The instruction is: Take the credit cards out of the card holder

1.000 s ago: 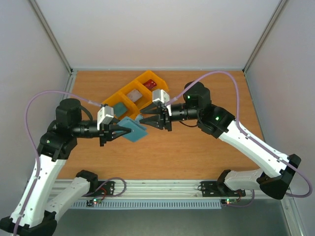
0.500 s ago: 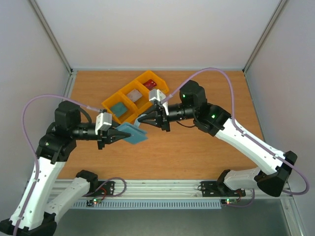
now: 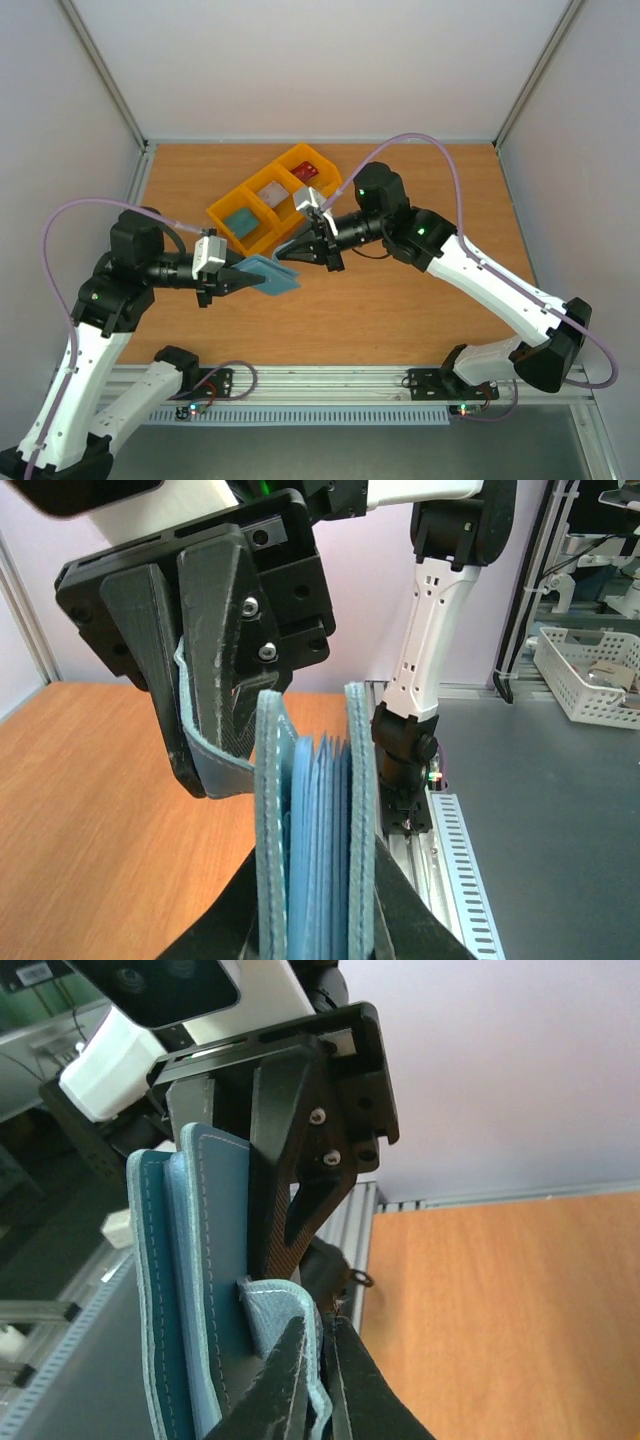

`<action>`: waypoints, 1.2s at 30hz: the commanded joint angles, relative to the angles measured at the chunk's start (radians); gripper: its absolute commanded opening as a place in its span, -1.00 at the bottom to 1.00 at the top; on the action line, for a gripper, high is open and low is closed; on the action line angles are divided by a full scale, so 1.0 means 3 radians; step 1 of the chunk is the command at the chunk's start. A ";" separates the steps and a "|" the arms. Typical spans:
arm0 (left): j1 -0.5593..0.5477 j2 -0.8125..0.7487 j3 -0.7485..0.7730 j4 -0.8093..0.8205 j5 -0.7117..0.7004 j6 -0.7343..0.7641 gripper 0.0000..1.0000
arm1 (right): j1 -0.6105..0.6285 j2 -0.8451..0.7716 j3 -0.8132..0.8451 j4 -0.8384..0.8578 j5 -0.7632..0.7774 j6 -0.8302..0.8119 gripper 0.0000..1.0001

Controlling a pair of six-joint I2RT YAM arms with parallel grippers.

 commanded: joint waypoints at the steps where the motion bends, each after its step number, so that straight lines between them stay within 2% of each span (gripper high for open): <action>1: -0.0024 -0.0004 -0.0060 0.0371 -0.0045 -0.0089 -1.00 | 0.0005 0.0033 0.0108 -0.0060 -0.0298 0.0072 -0.97; 3: -0.0024 -0.0014 -0.0119 0.0541 -0.0155 -0.0304 -0.99 | -0.0008 -0.0027 0.0081 -0.0027 -0.0156 0.0100 -0.98; 4: -0.0027 -0.0016 -0.0160 0.0637 -0.0277 -0.0425 -0.84 | -0.0051 -0.0072 0.0051 0.0017 -0.0030 0.0161 -0.98; 7: -0.0026 -0.0062 -0.0315 0.0891 -0.0776 -0.0859 0.28 | -0.0272 -0.0248 -0.0123 0.0285 0.0349 0.0559 -0.98; 9: -0.0024 -0.0088 -0.0420 0.1023 -0.1058 -0.1051 0.73 | -0.0415 -0.0343 -0.0223 0.0394 0.0710 0.0850 -0.98; 11: -0.0025 -0.0093 -0.0508 0.1128 -0.1289 -0.1282 0.98 | -0.0462 -0.0414 -0.0265 0.0374 0.1085 0.1008 -0.98; 15: -0.0024 -0.0101 -0.0726 0.1385 -0.1564 -0.1772 0.99 | -0.0467 -0.0511 -0.0311 0.0397 0.1531 0.1264 -0.97; 19: -0.0028 -0.0152 -0.1010 0.1925 -0.1061 -0.2078 0.99 | -0.0463 -0.0586 -0.0407 0.0706 0.1551 0.1497 -0.97; 21: -0.0027 -0.0141 -0.1047 0.2014 -0.1141 -0.2218 0.99 | -0.0463 -0.0591 -0.0390 0.0792 0.1496 0.1577 -0.98; 24: -0.0025 -0.0099 -0.1031 0.1979 -0.1364 -0.2084 0.99 | -0.0467 -0.0601 -0.0371 0.0885 0.1431 0.1710 -0.98; 29: -0.0060 -0.0140 -0.1076 0.2101 -0.0799 -0.1758 0.99 | -0.0465 -0.0588 -0.0355 0.0956 0.1626 0.1993 -0.98; 31: -0.0132 -0.0179 -0.1099 0.1971 -0.0745 -0.1441 0.99 | -0.0463 -0.0560 -0.0351 0.1006 0.1729 0.2081 -0.98; 34: -0.0287 -0.0191 -0.1131 0.1855 -0.0978 -0.0999 0.99 | -0.0463 -0.0510 -0.0362 0.1126 0.1883 0.2250 -0.98; 36: -0.0357 -0.0142 -0.1122 0.1920 -0.1248 -0.0964 0.99 | -0.0466 -0.0474 -0.0379 0.1260 0.1897 0.2345 -0.98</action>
